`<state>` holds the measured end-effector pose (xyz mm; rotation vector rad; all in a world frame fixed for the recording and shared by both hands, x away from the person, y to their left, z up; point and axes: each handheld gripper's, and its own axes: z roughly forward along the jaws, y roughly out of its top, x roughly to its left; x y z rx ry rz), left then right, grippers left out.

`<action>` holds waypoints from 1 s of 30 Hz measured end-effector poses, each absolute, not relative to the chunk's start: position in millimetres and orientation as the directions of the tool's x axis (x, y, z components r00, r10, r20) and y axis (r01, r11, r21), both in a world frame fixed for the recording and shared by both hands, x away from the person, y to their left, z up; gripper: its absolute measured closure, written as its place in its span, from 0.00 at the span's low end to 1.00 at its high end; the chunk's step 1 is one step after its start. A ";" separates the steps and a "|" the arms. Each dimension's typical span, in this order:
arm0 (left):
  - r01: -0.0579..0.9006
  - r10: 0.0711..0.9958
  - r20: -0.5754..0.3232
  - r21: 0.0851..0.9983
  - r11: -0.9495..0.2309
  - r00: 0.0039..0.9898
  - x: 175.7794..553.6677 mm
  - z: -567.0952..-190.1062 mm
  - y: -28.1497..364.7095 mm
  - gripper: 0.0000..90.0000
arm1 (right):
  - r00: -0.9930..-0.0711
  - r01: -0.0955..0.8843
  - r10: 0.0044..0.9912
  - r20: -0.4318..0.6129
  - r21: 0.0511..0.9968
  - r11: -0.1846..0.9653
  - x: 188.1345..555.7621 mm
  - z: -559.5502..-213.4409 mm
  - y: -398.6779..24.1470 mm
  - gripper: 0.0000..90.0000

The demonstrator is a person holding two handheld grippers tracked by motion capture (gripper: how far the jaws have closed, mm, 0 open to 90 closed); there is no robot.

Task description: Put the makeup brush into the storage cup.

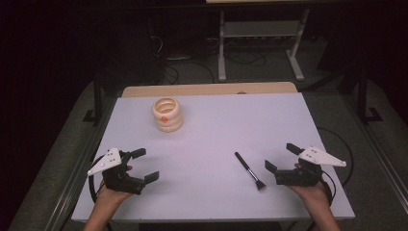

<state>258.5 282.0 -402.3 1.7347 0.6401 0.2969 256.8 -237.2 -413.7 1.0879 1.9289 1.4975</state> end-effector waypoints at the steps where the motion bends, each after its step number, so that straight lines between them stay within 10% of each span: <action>1: 0.258 0.561 -0.136 0.955 -0.143 0.816 258.0 -403.1 281.6 0.00 | -0.581 0.297 0.808 0.100 0.950 0.095 257.0 -412.8 -236.7 0.00; 30: 0.256 0.545 -0.150 0.959 -0.124 0.825 254.3 -404.2 280.7 0.00 | -0.584 0.268 0.806 0.100 0.961 0.074 274.6 -397.9 -228.6 0.00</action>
